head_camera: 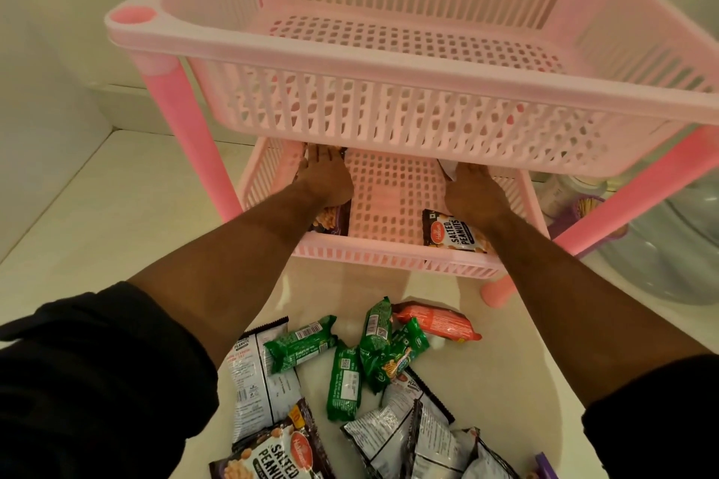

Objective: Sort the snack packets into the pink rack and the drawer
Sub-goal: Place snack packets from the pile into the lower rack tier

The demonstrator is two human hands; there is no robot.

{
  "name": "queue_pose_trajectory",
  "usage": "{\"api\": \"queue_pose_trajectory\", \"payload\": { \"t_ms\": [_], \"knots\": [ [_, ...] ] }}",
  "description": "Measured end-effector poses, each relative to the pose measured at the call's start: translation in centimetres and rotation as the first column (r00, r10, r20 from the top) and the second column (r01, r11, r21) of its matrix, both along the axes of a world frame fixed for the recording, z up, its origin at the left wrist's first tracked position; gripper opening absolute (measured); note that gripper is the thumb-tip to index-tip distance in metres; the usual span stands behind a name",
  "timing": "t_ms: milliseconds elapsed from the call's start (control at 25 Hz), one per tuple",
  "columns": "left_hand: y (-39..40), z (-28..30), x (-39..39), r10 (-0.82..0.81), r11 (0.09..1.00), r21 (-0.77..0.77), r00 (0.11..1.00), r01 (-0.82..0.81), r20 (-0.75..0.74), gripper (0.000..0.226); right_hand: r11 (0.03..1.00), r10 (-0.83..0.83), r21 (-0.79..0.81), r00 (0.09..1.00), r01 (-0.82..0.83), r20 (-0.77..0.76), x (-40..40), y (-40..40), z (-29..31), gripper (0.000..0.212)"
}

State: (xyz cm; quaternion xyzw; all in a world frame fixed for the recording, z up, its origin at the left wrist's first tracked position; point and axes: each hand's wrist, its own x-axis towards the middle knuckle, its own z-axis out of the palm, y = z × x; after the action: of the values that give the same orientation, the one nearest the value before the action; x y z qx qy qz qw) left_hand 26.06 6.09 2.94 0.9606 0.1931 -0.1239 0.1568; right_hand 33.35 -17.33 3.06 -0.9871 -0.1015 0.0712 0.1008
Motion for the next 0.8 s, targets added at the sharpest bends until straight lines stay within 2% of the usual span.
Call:
{"api": "queue_pose_trajectory", "payload": {
  "t_ms": [80, 240, 360, 800],
  "knots": [
    [0.5, -0.4, 0.3, -0.013, 1.000, -0.018, 1.000, 0.013, -0.012, 0.081, 0.993, 0.084, -0.072, 0.994, -0.089, -0.074, 0.2, -0.4, -1.0, 0.069],
    [1.3, -0.6, 0.6, -0.013, 0.999, -0.047, 1.000, 0.013, 0.005, 0.082, 0.986, 0.106, -0.114, 0.986, -0.121, -0.131, 0.9, -0.5, -1.6, 0.071],
    [1.6, -0.5, 0.5, -0.019, 0.999, -0.043, 1.000, 0.019, 0.003, 0.080, 0.988, 0.093, -0.111, 0.984, -0.111, -0.154, 1.1, 0.1, -1.5, 0.069],
    [2.4, -1.2, 0.8, -0.026, 0.999, -0.034, 0.999, 0.028, 0.046, 0.080, 0.993, -0.043, -0.116, 0.994, 0.032, -0.097, 0.5, 1.3, -1.7, 0.068]
  ]
}}
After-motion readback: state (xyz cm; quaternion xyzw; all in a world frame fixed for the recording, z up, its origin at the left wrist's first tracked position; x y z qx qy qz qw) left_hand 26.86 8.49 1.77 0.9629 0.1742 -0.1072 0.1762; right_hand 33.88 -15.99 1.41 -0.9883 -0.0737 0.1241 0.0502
